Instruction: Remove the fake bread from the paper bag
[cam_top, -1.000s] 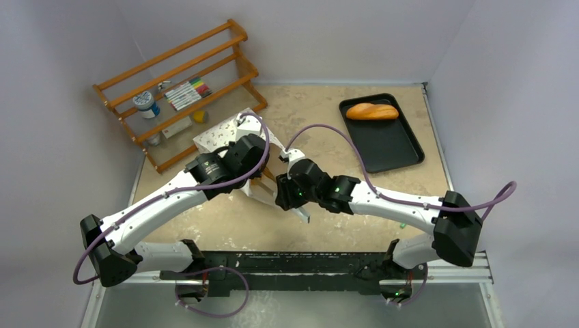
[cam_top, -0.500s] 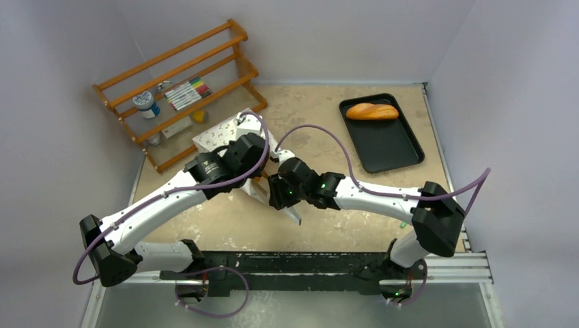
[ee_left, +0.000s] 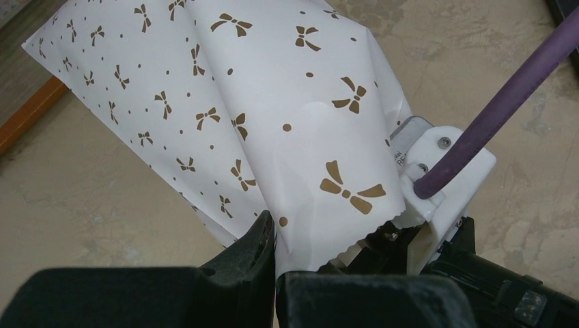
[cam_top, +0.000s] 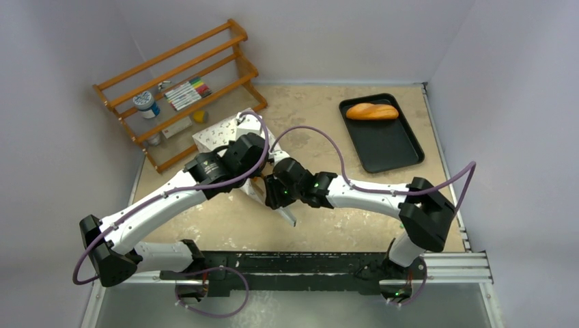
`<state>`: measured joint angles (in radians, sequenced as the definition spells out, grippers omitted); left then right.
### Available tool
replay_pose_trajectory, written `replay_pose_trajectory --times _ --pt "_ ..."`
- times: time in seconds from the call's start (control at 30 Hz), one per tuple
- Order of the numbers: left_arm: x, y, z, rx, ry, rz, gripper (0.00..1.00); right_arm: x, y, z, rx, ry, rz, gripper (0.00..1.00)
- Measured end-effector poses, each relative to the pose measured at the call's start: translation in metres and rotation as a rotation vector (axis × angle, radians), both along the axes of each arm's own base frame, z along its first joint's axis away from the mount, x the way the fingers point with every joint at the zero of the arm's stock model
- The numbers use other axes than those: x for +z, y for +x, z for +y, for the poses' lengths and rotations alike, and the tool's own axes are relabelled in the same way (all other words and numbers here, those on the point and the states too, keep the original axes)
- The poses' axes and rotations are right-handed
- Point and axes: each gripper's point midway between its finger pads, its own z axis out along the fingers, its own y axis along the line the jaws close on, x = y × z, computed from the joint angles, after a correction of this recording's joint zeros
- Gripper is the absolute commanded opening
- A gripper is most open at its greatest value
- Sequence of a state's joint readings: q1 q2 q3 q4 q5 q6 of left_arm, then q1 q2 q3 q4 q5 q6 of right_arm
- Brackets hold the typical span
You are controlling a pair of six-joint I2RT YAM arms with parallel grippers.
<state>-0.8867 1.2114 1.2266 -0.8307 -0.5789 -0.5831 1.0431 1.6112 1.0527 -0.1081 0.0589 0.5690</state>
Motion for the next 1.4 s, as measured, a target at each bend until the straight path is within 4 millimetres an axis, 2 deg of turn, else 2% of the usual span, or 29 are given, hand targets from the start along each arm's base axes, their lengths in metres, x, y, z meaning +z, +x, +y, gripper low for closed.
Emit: replay_pose_trajectory --times 0.17,0.27,0.5,0.57,0.63,0.83,1.07,1.1,1.23,1.33,1.4 --pt "0.0 0.0 0.0 0.001 0.0 -0.001 0.0 0.003 0.0 0.0 0.0 0.007 -0.003 0.0" --pt "-0.001 0.002 0.0 0.006 0.001 -0.007 0.0 0.014 0.001 -0.002 -0.005 0.025 -0.015 0.0" --pt "-0.009 0.013 -0.006 0.026 0.02 -0.022 0.0 0.08 -0.006 -0.018 -0.012 0.154 -0.094 0.0" --pt "-0.013 0.016 -0.01 0.03 0.031 -0.024 0.0 0.1 -0.011 -0.029 -0.017 0.189 -0.119 0.0" --pt "-0.015 0.022 -0.015 0.036 0.033 -0.034 0.0 0.108 -0.017 -0.045 -0.031 0.192 -0.133 0.0" --pt "-0.019 0.034 -0.027 0.048 0.045 -0.044 0.0 0.108 -0.033 -0.08 -0.054 0.167 -0.131 0.0" --pt "-0.011 0.039 -0.022 0.073 0.054 -0.056 0.0 0.121 -0.033 -0.096 -0.106 0.193 -0.164 0.0" --pt "-0.01 0.04 -0.02 0.079 0.053 -0.057 0.0 0.122 -0.033 -0.096 -0.107 0.196 -0.166 0.0" --pt "-0.003 0.038 -0.009 0.093 0.047 -0.062 0.0 0.112 -0.031 -0.089 -0.093 0.174 -0.149 0.12" --pt "0.01 0.031 0.0 0.096 0.026 -0.08 0.0 0.086 -0.024 -0.071 -0.068 0.11 -0.107 0.23" --pt "0.019 0.027 0.007 0.1 0.01 -0.095 0.0 0.067 -0.021 -0.058 -0.048 0.078 -0.079 0.26"
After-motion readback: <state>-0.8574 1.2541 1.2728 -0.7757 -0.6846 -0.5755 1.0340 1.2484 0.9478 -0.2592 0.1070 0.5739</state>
